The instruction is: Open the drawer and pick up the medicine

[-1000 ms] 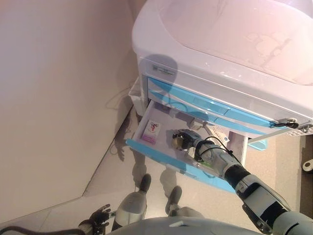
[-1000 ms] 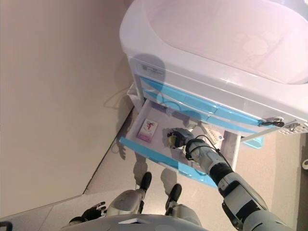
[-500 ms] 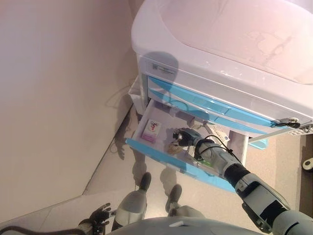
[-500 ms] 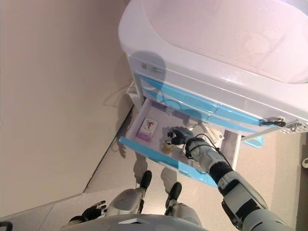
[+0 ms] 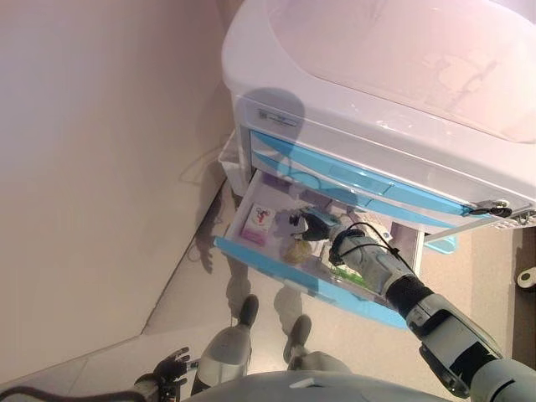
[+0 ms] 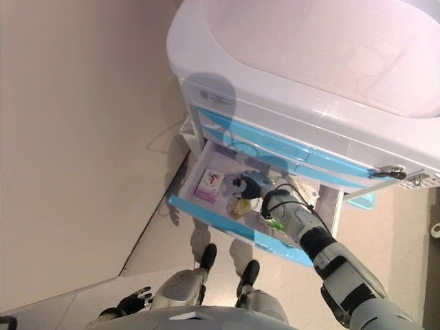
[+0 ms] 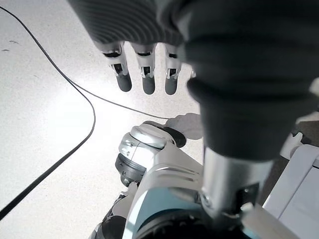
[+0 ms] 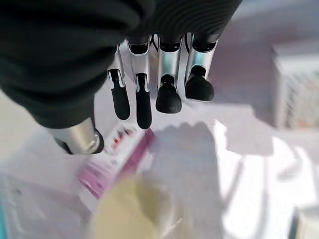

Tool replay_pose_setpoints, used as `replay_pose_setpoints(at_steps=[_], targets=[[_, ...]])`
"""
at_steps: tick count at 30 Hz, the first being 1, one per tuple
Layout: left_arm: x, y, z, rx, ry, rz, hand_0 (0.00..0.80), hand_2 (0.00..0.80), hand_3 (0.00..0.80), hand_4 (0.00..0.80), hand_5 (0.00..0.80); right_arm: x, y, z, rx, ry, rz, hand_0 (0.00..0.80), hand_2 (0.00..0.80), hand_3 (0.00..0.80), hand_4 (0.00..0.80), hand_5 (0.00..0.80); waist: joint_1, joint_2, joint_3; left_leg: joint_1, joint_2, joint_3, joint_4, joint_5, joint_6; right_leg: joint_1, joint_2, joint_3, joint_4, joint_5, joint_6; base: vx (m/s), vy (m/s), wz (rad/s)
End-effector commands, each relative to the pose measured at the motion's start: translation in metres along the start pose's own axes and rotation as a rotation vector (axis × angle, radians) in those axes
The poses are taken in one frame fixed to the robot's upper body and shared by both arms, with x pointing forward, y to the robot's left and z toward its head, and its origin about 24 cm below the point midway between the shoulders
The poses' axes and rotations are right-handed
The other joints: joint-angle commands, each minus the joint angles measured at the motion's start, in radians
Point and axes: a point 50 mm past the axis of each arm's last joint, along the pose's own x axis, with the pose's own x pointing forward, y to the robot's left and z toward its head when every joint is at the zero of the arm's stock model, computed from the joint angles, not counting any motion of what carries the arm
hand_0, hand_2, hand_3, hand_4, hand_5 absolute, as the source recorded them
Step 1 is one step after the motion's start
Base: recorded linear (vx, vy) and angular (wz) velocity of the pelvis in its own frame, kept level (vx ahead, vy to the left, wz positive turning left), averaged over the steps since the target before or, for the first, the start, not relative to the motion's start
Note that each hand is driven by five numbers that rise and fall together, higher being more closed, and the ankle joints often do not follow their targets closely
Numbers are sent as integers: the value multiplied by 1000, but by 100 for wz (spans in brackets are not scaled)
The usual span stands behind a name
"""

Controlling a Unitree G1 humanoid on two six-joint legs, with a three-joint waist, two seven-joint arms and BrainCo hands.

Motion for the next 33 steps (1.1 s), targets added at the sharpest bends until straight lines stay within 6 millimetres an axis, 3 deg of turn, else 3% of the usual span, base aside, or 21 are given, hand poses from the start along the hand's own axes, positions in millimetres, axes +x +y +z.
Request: replay_pose_setpoints(at_steps=[1, 11, 12, 13, 14, 17, 33], targets=[[4, -10, -1, 7, 29, 2, 0, 0, 0, 0, 0, 2, -19, 21, -38, -132, -51, 800, 800, 800, 800, 800, -7, -16, -41, -6, -5, -10, -7, -58, -10, -3, -10, 24, 116, -55, 31, 23, -3, -12], [3, -8, 0, 5, 26, 5, 0, 0, 0, 0, 0, 1, -26, 24, -30, -149, -52, 800, 800, 800, 800, 800, -14, -14, -49, 2, -4, -3, -6, -63, -8, 2, -7, 38, 113, -55, 30, 0, 0, -2], [3, -8, 0, 5, 27, 5, 0, 0, 0, 0, 0, 1, -26, 24, -31, -149, -50, 571, 571, 571, 571, 571, -14, -14, -49, 2, -3, -3, -6, -63, -8, 1, -7, 38, 113, -55, 30, 0, 0, 0], [3, -8, 0, 6, 28, 4, 0, 0, 0, 0, 0, 1, -26, 24, -30, -146, -46, 254, 254, 254, 254, 254, -15, -14, -49, 2, -3, -3, -6, -63, -8, 2, -7, 37, 113, -55, 30, 0, 0, 0], [3, -8, -1, 6, 30, 3, 0, 0, 0, 0, 0, 1, -25, 23, -27, -144, -41, 0, 0, 0, 0, 0, -14, -13, -50, 4, -4, -3, -7, -63, -8, 3, -7, 37, 113, -56, 30, 0, 0, 0], [3, -9, -1, 9, 33, 1, 0, 0, 0, 0, 0, 0, -20, 23, -27, -141, -17, 0, 0, 0, 0, 0, -13, -11, -52, 4, -5, -5, -7, -63, -8, 3, -8, 35, 113, -56, 30, 0, 0, 0], [4, -2, 7, 47, 30, 9, 0, 0, 0, 0, 0, 3, 8, 18, -404, -219, 177, 0, 0, 0, 0, 0, 17, -8, -47, -9, -10, -17, -8, -59, -6, 2, -13, 16, 109, -59, 31, 0, -1, 0]])
